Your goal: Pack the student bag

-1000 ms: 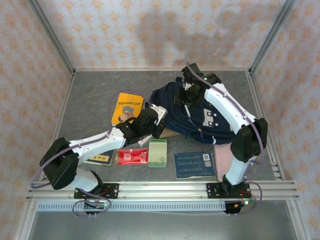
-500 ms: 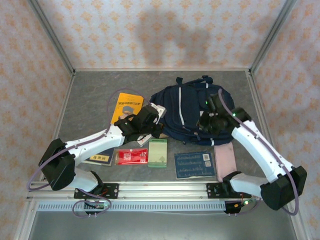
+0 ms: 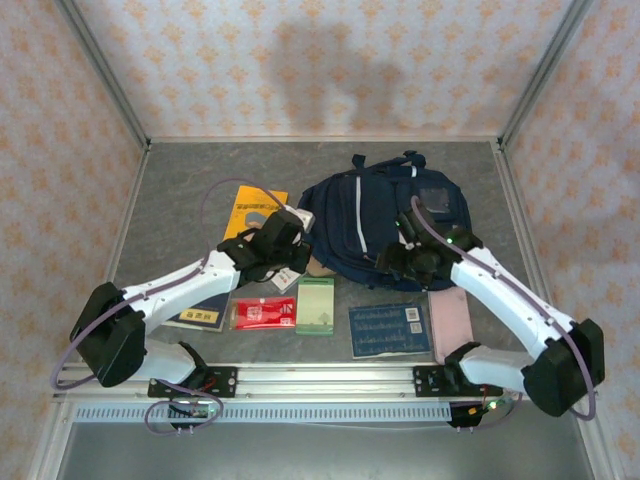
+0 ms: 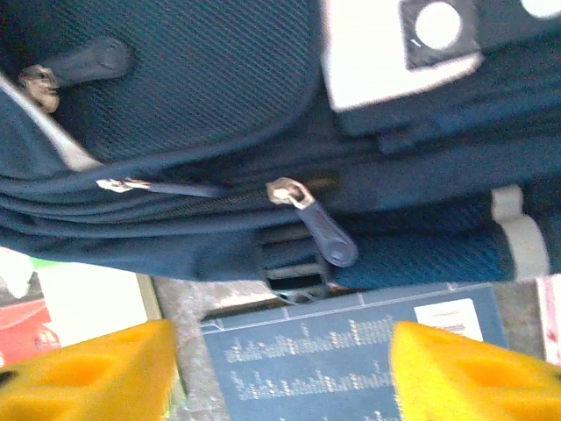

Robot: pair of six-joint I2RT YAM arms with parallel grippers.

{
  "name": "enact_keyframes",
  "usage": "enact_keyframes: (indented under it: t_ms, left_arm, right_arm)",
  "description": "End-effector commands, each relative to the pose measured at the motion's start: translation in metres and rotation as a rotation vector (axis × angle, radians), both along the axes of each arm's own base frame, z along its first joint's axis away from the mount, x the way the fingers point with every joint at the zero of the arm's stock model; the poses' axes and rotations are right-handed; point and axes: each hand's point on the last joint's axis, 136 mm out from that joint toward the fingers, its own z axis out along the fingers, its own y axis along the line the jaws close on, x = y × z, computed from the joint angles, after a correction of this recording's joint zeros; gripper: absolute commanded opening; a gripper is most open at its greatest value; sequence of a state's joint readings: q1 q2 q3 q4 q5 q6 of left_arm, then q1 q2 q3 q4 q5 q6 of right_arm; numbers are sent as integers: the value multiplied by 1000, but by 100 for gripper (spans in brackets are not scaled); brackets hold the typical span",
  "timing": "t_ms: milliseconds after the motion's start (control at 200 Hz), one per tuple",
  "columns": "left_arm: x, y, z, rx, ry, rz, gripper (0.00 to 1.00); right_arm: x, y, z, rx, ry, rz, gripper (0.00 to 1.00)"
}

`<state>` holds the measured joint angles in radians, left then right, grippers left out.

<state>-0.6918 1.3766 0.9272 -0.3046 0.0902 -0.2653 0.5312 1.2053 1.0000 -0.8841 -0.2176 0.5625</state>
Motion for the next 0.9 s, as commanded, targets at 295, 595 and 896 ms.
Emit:
enact_keyframes:
  t_ms: [295,595,896]
  left_arm:
    - [-3,28,5,-4,-2,96,5]
    - [-7,26,6,-26,-14,67,9]
    - [8,-2,-9,-77,-66,-33,45]
  right_arm:
    - [121,80,14,-126,-136,180,99]
    - [145,98,-29,-168,-70,233,51]
    - [142,104,-11,-20,-51,226,0]
